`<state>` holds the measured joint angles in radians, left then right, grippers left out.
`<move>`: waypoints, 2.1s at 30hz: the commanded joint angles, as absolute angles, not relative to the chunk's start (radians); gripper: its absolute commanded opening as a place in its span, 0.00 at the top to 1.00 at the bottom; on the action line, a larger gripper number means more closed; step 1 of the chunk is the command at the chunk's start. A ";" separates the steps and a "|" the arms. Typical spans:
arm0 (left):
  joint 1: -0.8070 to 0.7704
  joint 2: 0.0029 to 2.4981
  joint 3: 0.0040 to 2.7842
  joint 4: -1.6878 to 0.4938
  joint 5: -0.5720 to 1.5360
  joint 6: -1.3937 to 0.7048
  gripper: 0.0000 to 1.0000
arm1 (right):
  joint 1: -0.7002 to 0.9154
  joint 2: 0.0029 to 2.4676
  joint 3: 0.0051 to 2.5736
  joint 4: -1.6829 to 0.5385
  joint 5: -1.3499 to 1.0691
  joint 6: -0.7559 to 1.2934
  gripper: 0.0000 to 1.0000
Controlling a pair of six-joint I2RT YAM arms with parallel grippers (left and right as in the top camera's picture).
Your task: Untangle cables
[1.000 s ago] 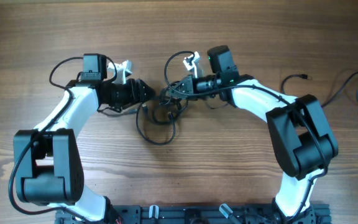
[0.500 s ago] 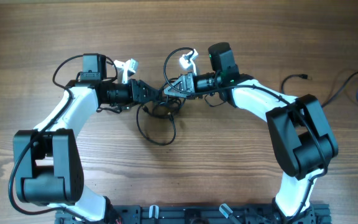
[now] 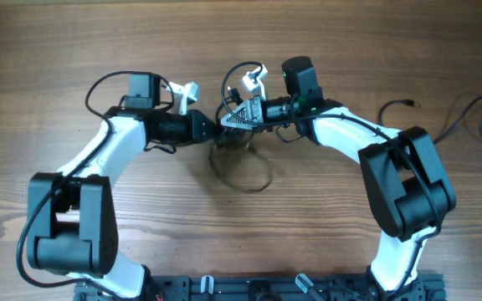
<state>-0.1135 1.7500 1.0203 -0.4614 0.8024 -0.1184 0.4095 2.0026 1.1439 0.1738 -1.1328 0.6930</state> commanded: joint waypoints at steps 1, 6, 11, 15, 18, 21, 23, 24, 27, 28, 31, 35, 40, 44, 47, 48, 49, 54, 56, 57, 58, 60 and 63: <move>-0.178 1.751 1.017 -0.447 0.663 -0.170 0.86 | 0.431 1.966 1.153 0.201 -1.234 0.710 0.96; -0.153 1.751 1.017 -0.489 0.249 -0.440 0.90 | 0.433 1.966 1.153 0.198 -1.240 0.710 0.96; -0.050 1.751 1.017 -0.533 0.249 -0.455 0.90 | 0.432 1.966 1.153 0.197 -1.264 0.711 0.96; 0.045 1.751 1.017 -0.567 0.218 -0.491 0.95 | 0.432 1.966 1.153 0.198 -1.282 0.709 0.96; 0.139 1.751 1.017 -0.600 0.215 -0.514 0.96 | 0.432 1.966 1.153 0.229 -1.367 0.623 0.96; 0.226 1.751 1.013 -0.615 0.212 -0.542 0.96 | 0.422 1.966 1.153 0.228 -1.379 0.574 0.96; 0.283 1.751 0.997 -0.617 0.213 -0.593 0.95 | 0.406 1.966 1.153 0.226 -1.377 0.576 0.96; 0.295 1.751 0.984 -0.599 0.250 -0.591 0.95 | 0.402 1.966 1.153 0.214 -1.359 0.577 0.96; 0.254 1.751 0.979 -0.564 0.337 -0.550 0.91 | 0.424 1.966 1.153 0.100 -1.202 0.572 0.96; 0.210 1.751 0.979 -0.544 0.352 -0.524 0.86 | 0.448 1.966 1.153 0.092 -1.197 0.527 0.95; 0.134 1.751 0.979 -0.514 0.405 -0.425 0.57 | 0.501 1.966 1.153 0.049 -1.025 0.528 0.94; 0.087 1.739 0.984 -0.501 0.440 -0.312 0.35 | 0.577 1.975 1.153 -0.044 -0.726 0.553 0.94; 0.099 1.606 0.984 -0.475 0.430 -0.383 0.39 | 0.599 2.011 1.153 -0.045 -0.589 0.610 0.94; 0.102 1.605 0.984 -0.440 0.241 -0.510 0.46 | 0.619 2.056 1.153 0.014 -0.568 0.604 0.94; 0.103 1.605 0.984 -0.441 0.141 -0.509 0.47 | 0.673 2.106 1.153 0.049 -0.455 0.604 0.91; 0.103 1.605 0.984 -0.454 0.104 -0.509 0.46 | 0.688 2.118 1.153 0.047 -0.398 0.604 0.91; 0.103 1.605 0.984 -0.484 0.002 -0.510 0.44 | 0.702 2.131 1.153 0.038 -0.350 0.606 0.91; 0.104 1.605 0.984 -0.495 -0.080 -0.537 0.38 | 0.648 2.104 1.187 -0.220 -0.348 0.664 0.96; 0.103 1.605 0.984 -0.492 -0.055 -0.536 0.38 | 0.612 2.085 1.212 -0.357 -0.348 0.651 0.95; 0.103 1.605 0.984 -0.484 -0.015 -0.535 0.38 | 0.593 2.079 1.225 -0.448 -0.348 0.605 0.95; 0.103 1.605 0.984 -0.482 0.000 -0.531 0.38 | 0.579 2.079 1.236 -0.509 -0.346 0.567 0.94; 0.102 1.605 0.984 -0.482 0.000 -0.529 0.39 | 0.555 2.076 1.298 -0.637 -0.348 0.547 0.94; 0.102 1.605 0.984 -0.480 0.019 -0.529 0.38 | 0.559 2.064 1.460 -0.799 -0.369 0.441 0.90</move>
<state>0.0982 1.6081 0.9844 -0.4850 -0.0055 -0.5186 0.5507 2.0556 1.3602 -0.7628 -0.3908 0.5346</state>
